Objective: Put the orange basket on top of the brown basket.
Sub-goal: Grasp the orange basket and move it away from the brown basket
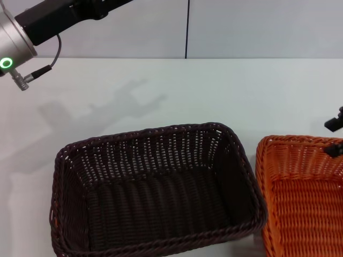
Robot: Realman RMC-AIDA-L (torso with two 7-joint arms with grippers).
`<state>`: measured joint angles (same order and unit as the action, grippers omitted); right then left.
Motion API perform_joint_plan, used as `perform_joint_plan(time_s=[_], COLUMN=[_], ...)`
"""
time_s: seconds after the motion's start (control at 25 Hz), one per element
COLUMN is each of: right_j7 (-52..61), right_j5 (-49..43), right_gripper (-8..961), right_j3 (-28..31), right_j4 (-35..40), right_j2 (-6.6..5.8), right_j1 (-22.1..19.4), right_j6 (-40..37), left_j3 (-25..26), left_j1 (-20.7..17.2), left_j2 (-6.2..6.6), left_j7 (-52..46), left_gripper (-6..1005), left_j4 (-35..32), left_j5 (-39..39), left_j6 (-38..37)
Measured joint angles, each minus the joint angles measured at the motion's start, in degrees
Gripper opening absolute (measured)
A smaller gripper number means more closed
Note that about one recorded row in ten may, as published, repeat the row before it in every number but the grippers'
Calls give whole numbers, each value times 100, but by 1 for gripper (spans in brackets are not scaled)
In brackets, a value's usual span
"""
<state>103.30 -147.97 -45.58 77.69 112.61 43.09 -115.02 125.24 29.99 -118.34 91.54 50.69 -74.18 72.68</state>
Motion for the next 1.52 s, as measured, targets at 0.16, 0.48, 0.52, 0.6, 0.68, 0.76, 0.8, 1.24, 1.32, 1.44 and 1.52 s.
perform_joint_plan(time_s=[0.16,0.48,0.52,0.6,0.68,0.76,0.8,1.24,1.32,1.44,1.52], right_j7=[-207,-483,-504,-549,-592,-619,-630,-703,-703,-704,-704], right_j5=[44,15,11,9,6,2,-3,-261,-281,-356,-368], right_gripper=[567,567,567,567,568,568,568,568,568,565,563], right_j3=[3,-71,-78,-81,-81,-83,-88,-500,-533,-585,-582], right_j4=[-214,-940,-1010,-1145,-1268,-1382,-1442,-2491,-2549,-2611,-2606], right_j2=[35,9,7,5,0,-6,-7,-4,6,55,60], right_j1=[-3,73,82,107,132,157,173,305,308,253,236], right_j6=[431,1070,1134,1233,1330,1416,1451,2103,2143,2273,2281], left_j3=[0,43,36,35,41,47,48,65,65,65,65], left_j1=[5,7,18,31,74,111,126,238,238,238,234], left_j2=[2,13,14,14,18,26,28,39,40,40,40], left_j7=[4,4,8,16,45,57,58,76,80,81,83], left_gripper=[859,859,859,859,859,859,859,859,859,859,859], left_j4=[-8,-81,-88,-95,-133,-158,-163,-305,-308,-307,-307], left_j5=[35,48,48,48,48,48,48,45,44,43,43], left_j6=[-8,-54,-85,-95,-98,-107,-116,-196,-203,-203,-203])
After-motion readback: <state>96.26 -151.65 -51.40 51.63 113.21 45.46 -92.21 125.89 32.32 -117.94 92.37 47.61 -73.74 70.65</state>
